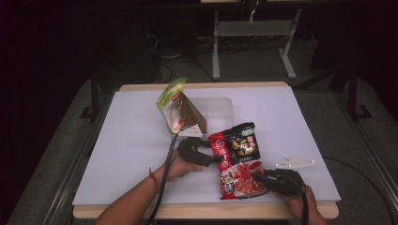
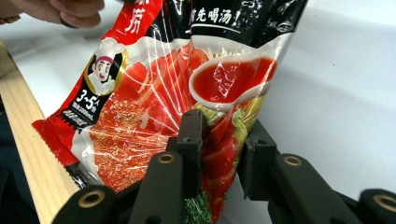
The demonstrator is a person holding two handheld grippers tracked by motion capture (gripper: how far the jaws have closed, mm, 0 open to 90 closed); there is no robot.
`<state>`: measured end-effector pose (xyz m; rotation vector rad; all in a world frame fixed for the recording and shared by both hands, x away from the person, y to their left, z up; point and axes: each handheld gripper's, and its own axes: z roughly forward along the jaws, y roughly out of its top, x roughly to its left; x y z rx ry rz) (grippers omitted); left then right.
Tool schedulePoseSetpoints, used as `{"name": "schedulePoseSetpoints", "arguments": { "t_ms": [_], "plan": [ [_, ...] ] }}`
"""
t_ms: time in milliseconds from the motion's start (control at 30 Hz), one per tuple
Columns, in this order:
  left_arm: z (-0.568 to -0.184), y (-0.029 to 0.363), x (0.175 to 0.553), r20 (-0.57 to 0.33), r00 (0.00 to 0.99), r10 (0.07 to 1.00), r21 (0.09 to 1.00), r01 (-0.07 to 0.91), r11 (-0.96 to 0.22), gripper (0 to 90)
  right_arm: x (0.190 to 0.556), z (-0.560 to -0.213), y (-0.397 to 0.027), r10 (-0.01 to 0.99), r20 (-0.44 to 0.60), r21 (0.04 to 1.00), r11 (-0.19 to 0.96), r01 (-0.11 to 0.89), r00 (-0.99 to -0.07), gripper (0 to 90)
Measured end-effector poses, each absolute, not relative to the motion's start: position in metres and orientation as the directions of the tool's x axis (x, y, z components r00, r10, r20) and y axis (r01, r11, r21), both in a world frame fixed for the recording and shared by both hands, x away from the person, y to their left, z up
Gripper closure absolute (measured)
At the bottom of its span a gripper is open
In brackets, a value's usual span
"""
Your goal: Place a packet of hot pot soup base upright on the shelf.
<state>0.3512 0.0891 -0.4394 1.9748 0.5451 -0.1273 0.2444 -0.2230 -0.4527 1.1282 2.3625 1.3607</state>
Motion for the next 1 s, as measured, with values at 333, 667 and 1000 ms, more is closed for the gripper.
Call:
{"name": "schedulePoseSetpoints", "arguments": {
  "t_ms": [333,667,1000],
  "plan": [
    [-0.444,0.065,0.347,-0.325,0.911,0.254,0.83,0.404,-0.385,21.0,0.24,-0.45,-0.222,0.693,0.162,0.819,0.302,0.487,-0.703,71.8],
    [-0.445,0.06,0.344,-0.35,0.923,0.156,0.86,0.383,-0.337,47.1,0.241,-0.449,-0.222,0.679,0.145,0.823,0.321,0.468,-0.72,70.6],
    [-0.436,0.064,0.337,-0.339,0.926,0.166,0.882,0.374,-0.286,68.0,0.244,-0.447,-0.221,0.665,0.141,0.825,0.331,0.458,-0.733,63.1]
  ]
}}
